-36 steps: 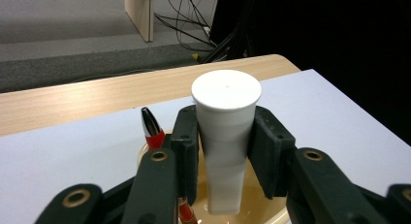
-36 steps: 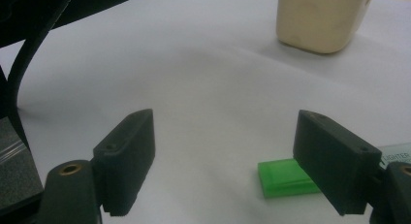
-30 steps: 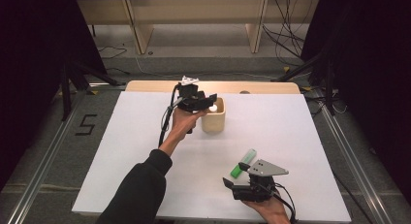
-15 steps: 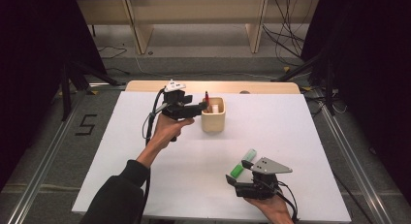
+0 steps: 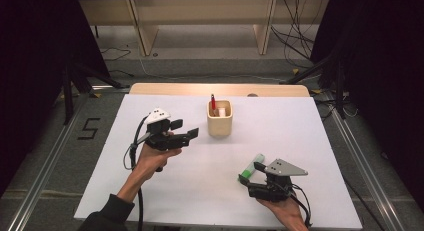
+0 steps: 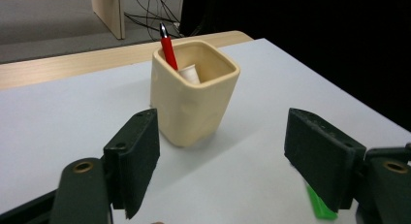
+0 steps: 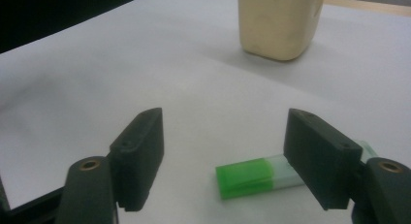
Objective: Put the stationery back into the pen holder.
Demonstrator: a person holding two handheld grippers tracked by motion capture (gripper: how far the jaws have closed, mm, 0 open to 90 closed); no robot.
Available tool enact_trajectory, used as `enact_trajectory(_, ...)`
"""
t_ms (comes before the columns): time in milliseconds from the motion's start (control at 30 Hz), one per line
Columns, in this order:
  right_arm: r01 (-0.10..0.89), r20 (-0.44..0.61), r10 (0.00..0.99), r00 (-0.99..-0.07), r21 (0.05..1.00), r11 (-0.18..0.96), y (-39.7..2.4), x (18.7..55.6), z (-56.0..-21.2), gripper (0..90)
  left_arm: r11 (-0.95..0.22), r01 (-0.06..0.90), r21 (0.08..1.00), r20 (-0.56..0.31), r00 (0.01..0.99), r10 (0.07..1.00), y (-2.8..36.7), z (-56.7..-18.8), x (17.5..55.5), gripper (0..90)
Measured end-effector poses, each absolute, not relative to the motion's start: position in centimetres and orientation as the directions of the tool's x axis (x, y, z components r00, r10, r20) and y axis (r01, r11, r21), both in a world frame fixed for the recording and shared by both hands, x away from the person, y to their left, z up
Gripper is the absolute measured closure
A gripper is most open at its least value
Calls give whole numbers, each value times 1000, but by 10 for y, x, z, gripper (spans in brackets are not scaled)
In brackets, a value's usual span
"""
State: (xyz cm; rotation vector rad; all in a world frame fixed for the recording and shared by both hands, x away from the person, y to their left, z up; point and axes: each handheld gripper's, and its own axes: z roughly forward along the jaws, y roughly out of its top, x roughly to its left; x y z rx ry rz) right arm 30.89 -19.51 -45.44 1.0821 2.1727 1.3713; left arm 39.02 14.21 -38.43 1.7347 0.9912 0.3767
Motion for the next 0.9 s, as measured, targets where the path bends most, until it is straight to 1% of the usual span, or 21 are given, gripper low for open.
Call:
enact_trajectory(33,416,100,757,-646,877,240,-196,309,-454,385,-97,437,894,-213,606,766,144,-387,387,278)
enact_trajectory(100,412,90,762,-641,878,243,-197,310,-454,423,-93,440,893,-219,606,764,148,-394,381,276)
enact_trajectory(167,410,89,766,-637,880,239,-199,310,-454,489,-88,435,896,-220,608,763,151,-401,374,274)
enact_trajectory(233,412,85,774,-627,880,237,-200,311,-454,529,-110,438,892,-205,610,765,153,-406,369,273)
enact_trajectory(367,413,80,783,-617,880,235,-205,314,-454,595,-109,432,895,-204,616,761,159,-418,357,270)
enact_trajectory(567,417,71,787,-613,875,246,-208,319,-456,710,-80,442,893,-234,610,757,167,-430,342,270)
enact_trajectory(700,416,57,793,-606,873,255,-211,323,-455,789,-82,430,899,-226,616,754,169,-434,331,270)
enact_trajectory(800,418,56,804,-592,874,247,-215,327,-454,842,-103,412,905,-198,624,756,171,-436,324,267)
enact_trajectory(900,418,54,809,-585,875,243,-219,332,-453,882,-86,405,910,-207,625,752,175,-437,321,265)
